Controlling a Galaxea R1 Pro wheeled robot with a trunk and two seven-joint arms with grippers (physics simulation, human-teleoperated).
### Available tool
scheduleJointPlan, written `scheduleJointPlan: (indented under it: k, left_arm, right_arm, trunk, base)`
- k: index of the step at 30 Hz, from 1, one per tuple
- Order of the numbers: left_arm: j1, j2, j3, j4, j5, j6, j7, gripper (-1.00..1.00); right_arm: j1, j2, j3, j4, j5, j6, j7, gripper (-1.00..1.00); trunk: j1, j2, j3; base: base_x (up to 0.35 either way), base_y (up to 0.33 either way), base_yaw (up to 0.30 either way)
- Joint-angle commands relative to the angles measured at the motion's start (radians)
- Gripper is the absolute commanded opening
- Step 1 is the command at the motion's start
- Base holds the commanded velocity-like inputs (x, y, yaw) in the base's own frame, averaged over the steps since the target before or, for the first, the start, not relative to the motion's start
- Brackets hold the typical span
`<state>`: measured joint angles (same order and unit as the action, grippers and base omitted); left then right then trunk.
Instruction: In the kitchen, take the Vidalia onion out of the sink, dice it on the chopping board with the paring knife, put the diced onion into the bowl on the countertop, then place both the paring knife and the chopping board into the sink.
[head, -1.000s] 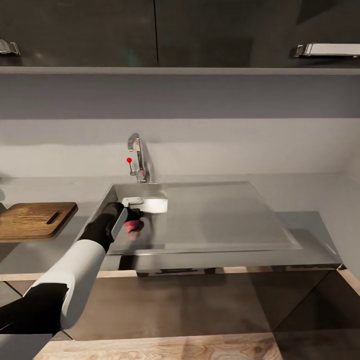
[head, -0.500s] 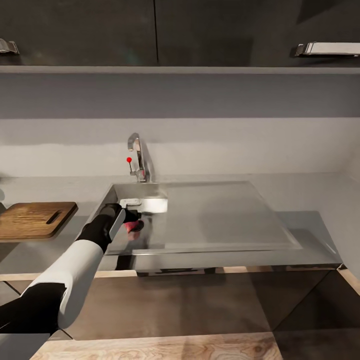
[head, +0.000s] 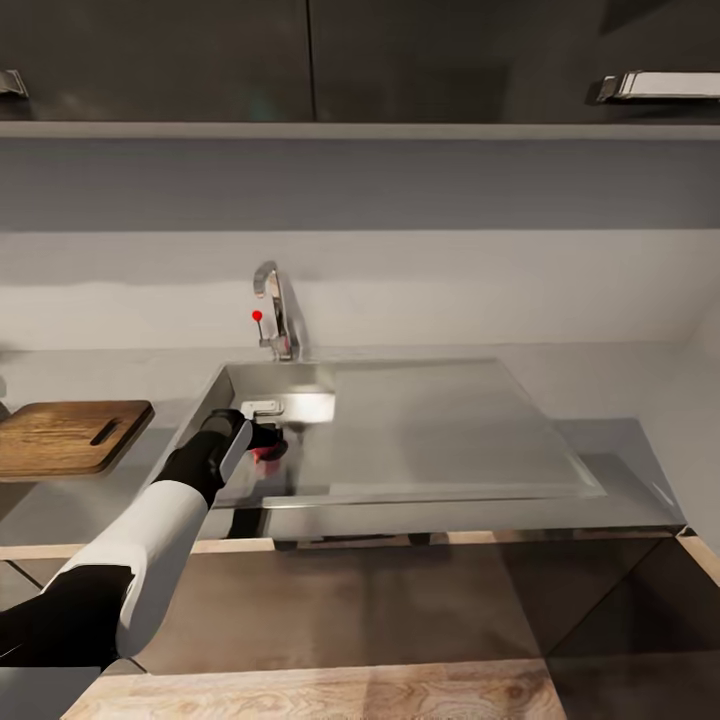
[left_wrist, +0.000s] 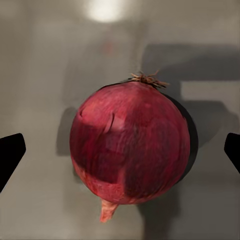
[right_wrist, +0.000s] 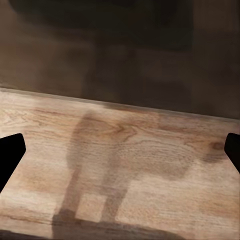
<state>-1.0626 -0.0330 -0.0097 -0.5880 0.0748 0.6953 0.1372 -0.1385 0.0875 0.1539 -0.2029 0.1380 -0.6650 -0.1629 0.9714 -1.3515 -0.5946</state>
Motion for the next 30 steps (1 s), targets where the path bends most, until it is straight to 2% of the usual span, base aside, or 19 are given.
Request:
scheduleJointPlan:
  k: [1, 30]
  left_arm:
    - [0.000, 0.000, -0.001, -0.001, 0.008, 0.004, 0.007, 1.00]
    - [0.000, -0.004, -0.003, 0.016, -0.004, 0.004, 0.007, 1.00]
  right_arm:
    - [-0.001, 0.000, 0.003, 0.001, 0.010, -0.001, -0.010, 1.00]
    - [-0.001, 0.000, 0.003, 0.002, 0.011, -0.001, -0.009, 1.00]
  trunk:
    - [0.000, -0.001, -0.002]
    - [0.000, -0.001, -0.008]
  base:
    - [0.000, 0.000, 0.000]
    - [0.004, -0.005, 0.000]
